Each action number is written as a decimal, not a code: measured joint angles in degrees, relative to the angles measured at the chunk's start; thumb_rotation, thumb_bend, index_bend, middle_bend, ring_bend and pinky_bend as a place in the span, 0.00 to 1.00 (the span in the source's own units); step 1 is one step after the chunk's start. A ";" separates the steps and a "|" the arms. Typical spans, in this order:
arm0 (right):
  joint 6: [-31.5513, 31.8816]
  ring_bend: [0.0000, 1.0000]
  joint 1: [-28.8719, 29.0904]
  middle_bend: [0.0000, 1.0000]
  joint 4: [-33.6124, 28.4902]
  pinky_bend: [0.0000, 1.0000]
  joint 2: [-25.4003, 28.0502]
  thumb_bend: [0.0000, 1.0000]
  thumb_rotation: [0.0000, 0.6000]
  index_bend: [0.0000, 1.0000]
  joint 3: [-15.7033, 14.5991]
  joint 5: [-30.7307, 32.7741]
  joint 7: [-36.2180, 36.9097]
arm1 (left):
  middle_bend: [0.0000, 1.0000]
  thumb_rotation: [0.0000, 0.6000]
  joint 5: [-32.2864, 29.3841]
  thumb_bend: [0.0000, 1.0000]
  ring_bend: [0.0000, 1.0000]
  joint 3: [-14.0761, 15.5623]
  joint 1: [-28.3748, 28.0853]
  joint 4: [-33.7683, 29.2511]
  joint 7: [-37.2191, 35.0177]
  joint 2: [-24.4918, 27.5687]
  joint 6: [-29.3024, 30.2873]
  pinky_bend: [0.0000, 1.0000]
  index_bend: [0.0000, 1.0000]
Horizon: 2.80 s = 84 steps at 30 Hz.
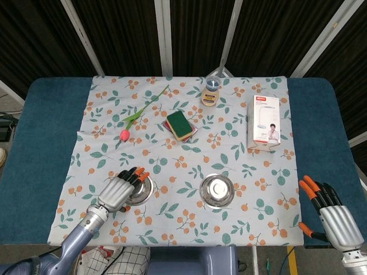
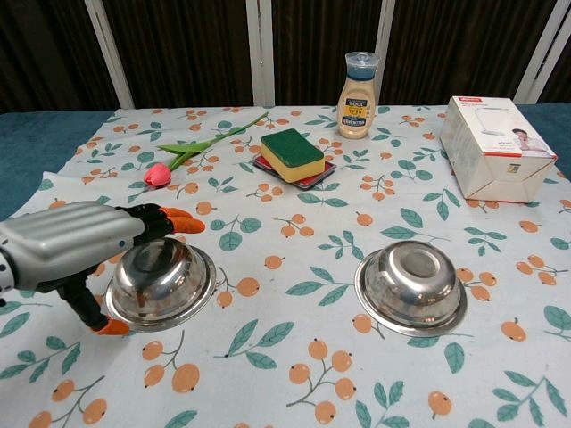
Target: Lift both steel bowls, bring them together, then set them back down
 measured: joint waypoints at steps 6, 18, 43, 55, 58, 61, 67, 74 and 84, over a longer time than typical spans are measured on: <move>0.48 0.00 -0.04 0.00 0.35 0.00 0.74 0.26 1.00 0.00 0.21 0.46 1.80 | 0.05 1.00 -4.90 0.12 0.00 -0.65 -2.61 0.77 3.55 -2.51 -0.94 0.18 0.00; 0.40 0.00 -0.07 0.00 0.48 0.00 0.84 0.26 1.00 0.00 0.88 1.84 2.04 | 0.29 1.00 -11.83 0.19 0.20 -0.33 -5.50 2.67 6.88 -4.35 -0.87 0.34 0.19; -2.95 0.00 1.18 0.00 0.30 0.00 -1.14 0.26 1.00 0.00 2.24 4.71 -2.54 | 0.64 1.00 0.47 0.46 0.52 0.59 -7.31 -1.84 -10.15 2.51 3.61 0.76 0.50; -11.94 0.00 7.28 0.00 -3.99 0.00 -2.86 0.26 1.00 0.00 2.43 2.29 -6.26 | 0.63 1.00 12.45 0.48 0.52 -2.19 -6.35 -2.47 -29.13 11.15 14.13 0.76 0.50; -16.53 0.00 9.79 0.00 -6.60 0.00 -3.80 0.26 1.00 0.00 3.29 3.85 -10.24 | 0.63 1.00 13.00 0.48 0.52 -3.08 -6.29 -0.68 -31.19 10.43 16.08 0.76 0.50; -21.15 0.00 12.41 0.00 -9.31 0.00 -5.53 0.26 1.00 0.00 4.35 6.70 -15.46 | 0.63 1.00 13.40 0.48 0.52 -3.56 -6.37 1.40 -32.77 9.46 16.95 0.76 0.50; -26.61 0.00 16.49 0.00 -12.44 0.00 -10.84 0.26 1.00 0.00 6.25 12.36 -25.26 | 0.63 1.00 13.36 0.49 0.52 -3.89 -6.82 4.07 -34.62 8.62 17.26 0.76 0.50; -30.84 0.00 20.81 0.00 -12.11 0.00 -17.62 0.26 1.00 0.00 8.36 20.36 -34.07 | 0.63 1.00 12.53 0.49 0.52 -4.20 -7.35 5.94 -35.34 8.87 16.81 0.76 0.50; -33.52 0.00 25.18 0.00 -9.01 0.00 -22.85 0.26 1.00 0.00 9.41 27.85 -41.20 | 0.63 1.00 11.86 0.49 0.52 -4.24 -7.85 7.25 -35.01 8.77 16.44 0.76 0.50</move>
